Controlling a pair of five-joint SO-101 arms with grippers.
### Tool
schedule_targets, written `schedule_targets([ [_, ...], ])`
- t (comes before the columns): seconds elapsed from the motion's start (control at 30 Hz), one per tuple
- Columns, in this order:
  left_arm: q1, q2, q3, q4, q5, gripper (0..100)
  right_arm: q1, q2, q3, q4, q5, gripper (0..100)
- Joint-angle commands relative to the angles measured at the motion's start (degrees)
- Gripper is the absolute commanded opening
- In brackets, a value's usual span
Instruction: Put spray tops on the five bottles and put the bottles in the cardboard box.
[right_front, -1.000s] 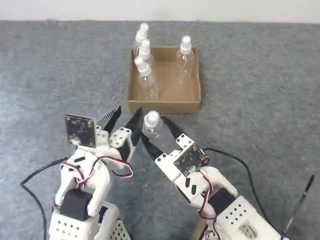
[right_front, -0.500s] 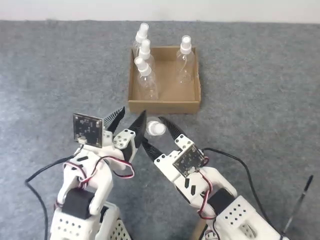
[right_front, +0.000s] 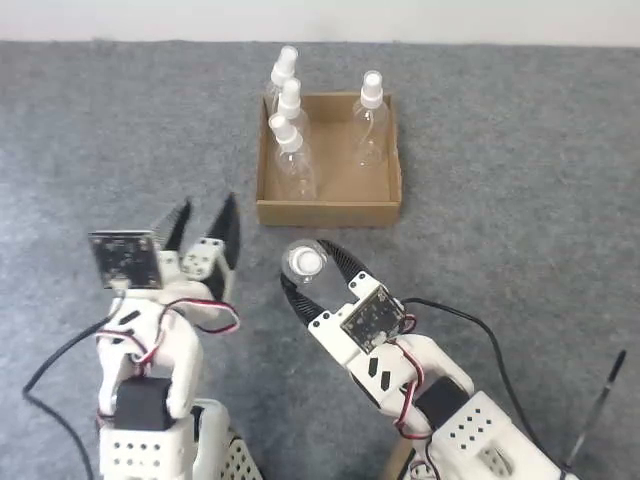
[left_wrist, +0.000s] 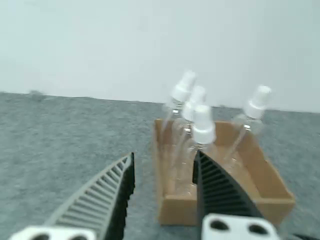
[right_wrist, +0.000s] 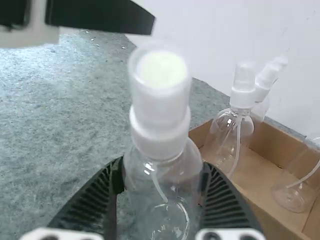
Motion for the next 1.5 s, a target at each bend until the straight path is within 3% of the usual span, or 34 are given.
schedule_targets([
  [0.0,-3.78,-0.62,-1.71,-1.67,-0.53,18,0.57,-1.63,-2.73,0.22,0.0,6.2],
  [0.33,-8.97,-0.62,6.29,-2.2,-0.53,18,7.34,-1.45,-2.64,0.22,0.0,6.3],
  [0.73,-9.32,-0.62,15.96,-11.34,-0.53,18,8.13,-1.45,-2.37,0.31,-0.53,6.0],
  [0.83,-9.32,-0.62,16.04,-11.6,-0.53,18,10.95,-1.1,-6.24,3.03,-1.93,5.9],
  [1.07,-9.41,-0.62,16.13,-11.52,-0.53,18,14.11,-0.92,-24.53,23.52,-9.14,6.2],
  [1.3,-9.41,-0.62,16.66,-11.6,-3.69,18,14.29,-0.04,-31.03,24.04,-7.91,5.9],
  [1.47,-9.41,-0.62,16.66,-11.6,-3.96,18,14.37,9.63,-37.98,24.04,-7.82,5.9],
])
